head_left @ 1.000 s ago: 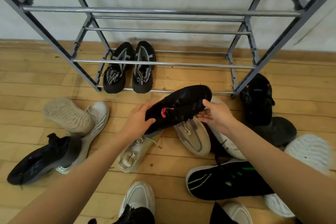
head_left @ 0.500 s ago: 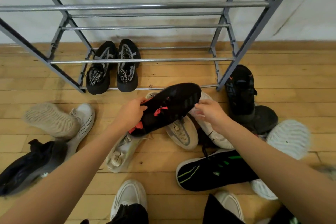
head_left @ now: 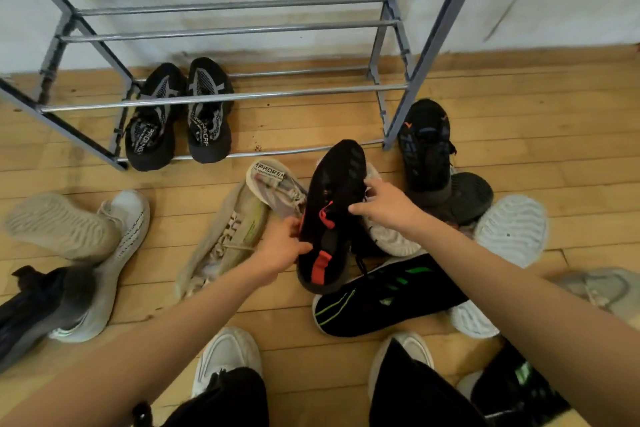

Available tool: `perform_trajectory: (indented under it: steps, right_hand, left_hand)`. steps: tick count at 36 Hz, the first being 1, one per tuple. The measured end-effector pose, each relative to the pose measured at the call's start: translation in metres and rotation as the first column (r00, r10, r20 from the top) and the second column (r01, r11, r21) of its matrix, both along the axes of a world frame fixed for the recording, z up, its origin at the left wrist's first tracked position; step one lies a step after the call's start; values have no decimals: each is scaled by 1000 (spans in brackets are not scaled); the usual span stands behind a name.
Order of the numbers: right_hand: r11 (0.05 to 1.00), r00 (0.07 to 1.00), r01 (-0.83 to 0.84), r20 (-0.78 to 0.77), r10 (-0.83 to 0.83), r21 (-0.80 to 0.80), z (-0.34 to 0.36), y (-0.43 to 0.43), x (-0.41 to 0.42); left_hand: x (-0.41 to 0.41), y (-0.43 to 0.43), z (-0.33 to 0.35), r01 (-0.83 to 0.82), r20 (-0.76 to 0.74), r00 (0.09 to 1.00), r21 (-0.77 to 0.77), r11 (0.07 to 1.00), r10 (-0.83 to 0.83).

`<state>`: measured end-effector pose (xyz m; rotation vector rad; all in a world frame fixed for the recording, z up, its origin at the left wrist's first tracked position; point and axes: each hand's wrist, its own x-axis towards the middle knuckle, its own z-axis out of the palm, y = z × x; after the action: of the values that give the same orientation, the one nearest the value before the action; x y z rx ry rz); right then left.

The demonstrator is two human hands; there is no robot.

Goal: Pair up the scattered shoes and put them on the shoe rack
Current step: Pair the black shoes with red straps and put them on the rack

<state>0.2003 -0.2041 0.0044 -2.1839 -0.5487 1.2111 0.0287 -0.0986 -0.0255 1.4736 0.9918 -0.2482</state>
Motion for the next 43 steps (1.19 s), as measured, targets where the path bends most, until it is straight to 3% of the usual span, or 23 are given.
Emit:
perform_trajectory:
  steps: [8, 15, 21, 28, 36, 38, 40, 43]
  right_hand:
    - [982, 969, -179, 161, 187, -62, -1, -6, -15]
    - [992, 979, -81, 194, 61, 98, -4, -1, -26]
    - [989, 995, 23, 90, -37, 146, -3, 8, -29]
    - [953, 879, 232, 379, -291, 193, 7, -27, 16]
    - [937, 745, 344, 589, -314, 64, 1, -62, 66]
    - [927, 797, 368, 536, -279, -65, 3, -66, 76]
    - [927, 905, 335, 332, -267, -166, 3, -67, 82]
    - [957, 958, 218, 228, -173, -192, -1, -66, 83]
  left_hand:
    - [-6, -1, -7, 107, -15, 994, 150, 983, -106]
    - [-25, -3, -8, -118, 52, 992, 93, 989, 113]
    - [-32, -1, -1, -209, 106, 973, 28, 978, 204]
    - [-1, -22, 6, -149, 153, 976, -53, 987, 155]
    - [39, -39, 11, -63, 149, 987, -23, 998, 66]
    - [46, -39, 9, -54, 144, 988, 0, 999, 54]
    - [51, -39, 9, -63, 133, 989, 8, 998, 61]
    - [53, -39, 9, -86, 134, 987, -20, 996, 88]
